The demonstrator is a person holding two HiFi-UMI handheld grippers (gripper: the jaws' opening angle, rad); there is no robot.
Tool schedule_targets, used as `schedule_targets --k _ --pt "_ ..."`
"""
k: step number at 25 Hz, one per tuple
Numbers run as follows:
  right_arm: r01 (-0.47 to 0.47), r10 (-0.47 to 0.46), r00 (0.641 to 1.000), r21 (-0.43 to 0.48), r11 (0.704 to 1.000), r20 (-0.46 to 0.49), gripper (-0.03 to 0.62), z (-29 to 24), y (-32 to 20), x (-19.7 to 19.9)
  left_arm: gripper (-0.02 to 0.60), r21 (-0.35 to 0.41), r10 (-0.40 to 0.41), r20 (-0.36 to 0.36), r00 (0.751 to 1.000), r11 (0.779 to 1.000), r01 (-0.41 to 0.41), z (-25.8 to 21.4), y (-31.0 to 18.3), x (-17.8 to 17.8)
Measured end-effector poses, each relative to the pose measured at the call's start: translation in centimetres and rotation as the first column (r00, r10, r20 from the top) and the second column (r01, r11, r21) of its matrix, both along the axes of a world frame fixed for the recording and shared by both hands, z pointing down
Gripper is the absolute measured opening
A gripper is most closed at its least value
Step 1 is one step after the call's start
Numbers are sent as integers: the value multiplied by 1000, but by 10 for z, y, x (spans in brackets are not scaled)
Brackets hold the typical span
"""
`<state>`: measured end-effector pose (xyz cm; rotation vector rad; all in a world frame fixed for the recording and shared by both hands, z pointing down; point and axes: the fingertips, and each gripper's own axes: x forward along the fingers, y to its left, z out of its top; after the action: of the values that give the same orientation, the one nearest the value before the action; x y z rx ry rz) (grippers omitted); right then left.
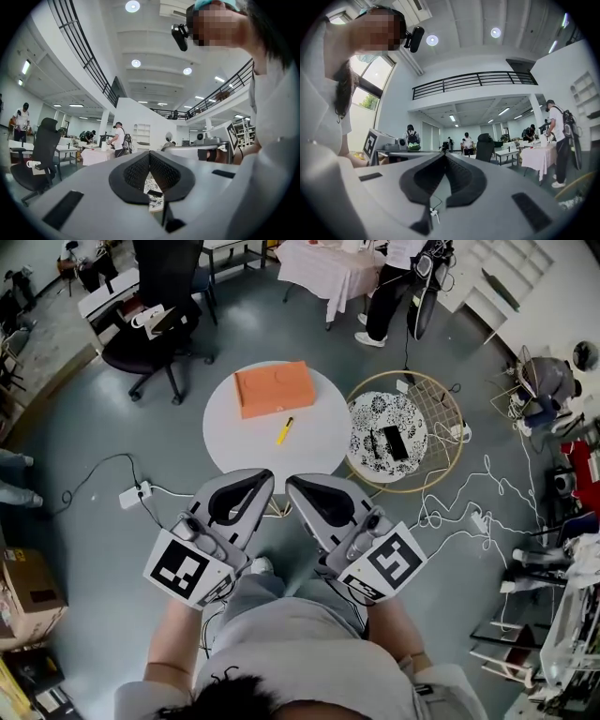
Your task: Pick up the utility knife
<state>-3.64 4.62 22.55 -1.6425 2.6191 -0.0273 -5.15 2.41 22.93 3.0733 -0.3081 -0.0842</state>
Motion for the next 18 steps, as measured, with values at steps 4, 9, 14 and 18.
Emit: schedule_targets --k 4,9,14,18 --pt "-36 36 999 -16 999 -9 8 2 -14 2 11 -2 35 4 999 999 -35 2 -16 2" --pt "-57 57 998 -42 997 -18 8 8 -24 8 11 -38 53 -10 999 998 -54 9 -28 8" --pt "-60 59 998 -53 997 -15 8 14 -38 22 11 -51 34 -11 999 998 -35 14 -44 18" --pt "-34 34 999 -50 998 -6 8 16 -55 37 11 -53 5 7 1000 999 -4 19 -58 28"
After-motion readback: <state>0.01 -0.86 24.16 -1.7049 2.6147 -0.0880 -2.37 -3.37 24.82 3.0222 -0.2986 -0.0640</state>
